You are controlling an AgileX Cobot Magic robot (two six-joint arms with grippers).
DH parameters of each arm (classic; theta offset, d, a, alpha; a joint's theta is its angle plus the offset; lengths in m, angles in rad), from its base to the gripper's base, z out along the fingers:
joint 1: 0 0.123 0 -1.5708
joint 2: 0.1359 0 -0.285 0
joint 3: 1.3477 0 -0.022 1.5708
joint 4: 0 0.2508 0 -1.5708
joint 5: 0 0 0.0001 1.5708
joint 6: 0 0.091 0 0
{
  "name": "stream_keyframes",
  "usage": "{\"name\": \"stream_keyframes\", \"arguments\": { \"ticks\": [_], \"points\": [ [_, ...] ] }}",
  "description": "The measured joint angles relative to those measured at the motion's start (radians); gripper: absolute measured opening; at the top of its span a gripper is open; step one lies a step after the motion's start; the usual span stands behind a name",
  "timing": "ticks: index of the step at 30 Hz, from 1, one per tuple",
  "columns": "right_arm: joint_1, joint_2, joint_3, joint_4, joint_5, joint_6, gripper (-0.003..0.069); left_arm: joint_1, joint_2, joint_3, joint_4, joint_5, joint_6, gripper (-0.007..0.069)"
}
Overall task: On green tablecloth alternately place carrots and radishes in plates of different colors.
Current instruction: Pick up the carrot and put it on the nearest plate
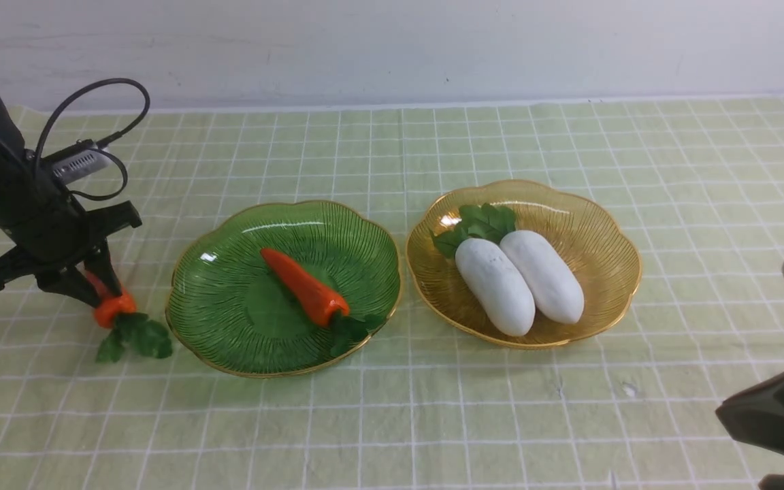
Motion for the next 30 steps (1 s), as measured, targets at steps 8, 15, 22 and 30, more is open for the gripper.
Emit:
{"name": "stream_keyframes", "arguments": {
  "ticks": [8,15,22,30],
  "points": [
    [0.0,0.0,0.0,0.0,0.0,0.0,-0.0015,-0.001,0.037,0.002,0.021,0.001,0.0,0.0503],
    [0.0,0.0,0.0,0.0,0.0,0.0,-0.0015,-0.001,0.042,0.002,0.028,-0.01,-0.009,0.0579],
    [0.0,0.0,0.0,0.0,0.0,0.0,-0.0015,-0.001,0.067,-0.001,0.04,0.027,0.053,0.0377],
    [0.0,0.0,0.002,0.003,-0.007,0.0,-0.0015,-0.018,-0.045,-0.013,0.034,0.126,0.165,0.0311]
  ]
}}
